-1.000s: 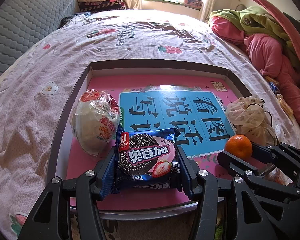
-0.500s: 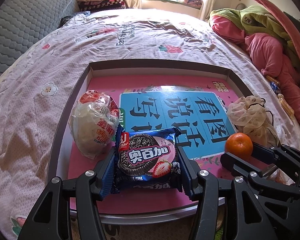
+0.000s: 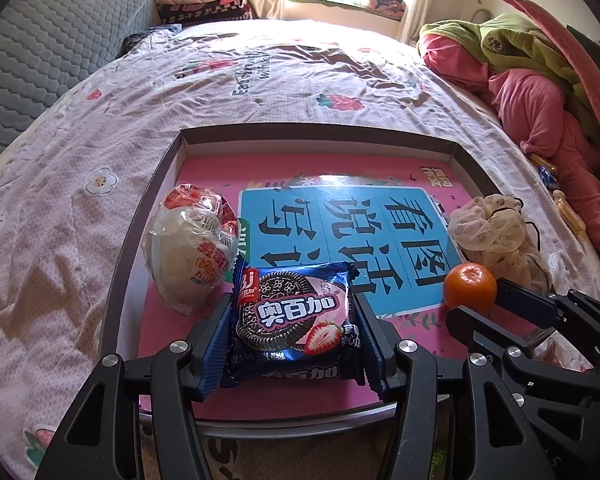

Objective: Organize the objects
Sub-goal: 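Open the right tool to drop the orange while the left tool releases the packet into the tray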

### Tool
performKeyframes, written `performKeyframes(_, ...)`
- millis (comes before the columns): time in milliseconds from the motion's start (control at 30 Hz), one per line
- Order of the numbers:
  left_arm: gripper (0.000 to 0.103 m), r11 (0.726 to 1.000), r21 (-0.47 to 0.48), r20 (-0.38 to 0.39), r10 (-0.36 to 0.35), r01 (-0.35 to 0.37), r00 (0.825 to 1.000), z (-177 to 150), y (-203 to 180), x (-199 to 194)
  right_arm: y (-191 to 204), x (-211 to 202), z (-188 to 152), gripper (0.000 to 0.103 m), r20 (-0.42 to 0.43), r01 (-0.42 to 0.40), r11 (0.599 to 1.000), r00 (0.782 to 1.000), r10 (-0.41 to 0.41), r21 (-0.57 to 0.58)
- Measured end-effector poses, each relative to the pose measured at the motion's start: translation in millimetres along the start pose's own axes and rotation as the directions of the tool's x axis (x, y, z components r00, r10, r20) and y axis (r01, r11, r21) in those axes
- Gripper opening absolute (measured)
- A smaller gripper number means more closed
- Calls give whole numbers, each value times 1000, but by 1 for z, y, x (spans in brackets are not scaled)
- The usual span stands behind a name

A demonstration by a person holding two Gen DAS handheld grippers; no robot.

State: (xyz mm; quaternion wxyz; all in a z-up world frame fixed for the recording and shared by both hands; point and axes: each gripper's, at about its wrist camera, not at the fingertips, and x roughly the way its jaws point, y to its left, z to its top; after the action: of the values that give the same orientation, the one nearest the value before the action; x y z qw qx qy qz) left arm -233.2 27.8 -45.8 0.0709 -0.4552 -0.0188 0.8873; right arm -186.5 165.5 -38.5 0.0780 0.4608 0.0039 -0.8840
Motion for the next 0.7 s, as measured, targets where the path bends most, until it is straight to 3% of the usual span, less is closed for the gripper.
performKeyframes(700,59,1000,21,47,-17,16,999,5,-12,-34,-2,-45,3,53,84,54,999,995,-54,2)
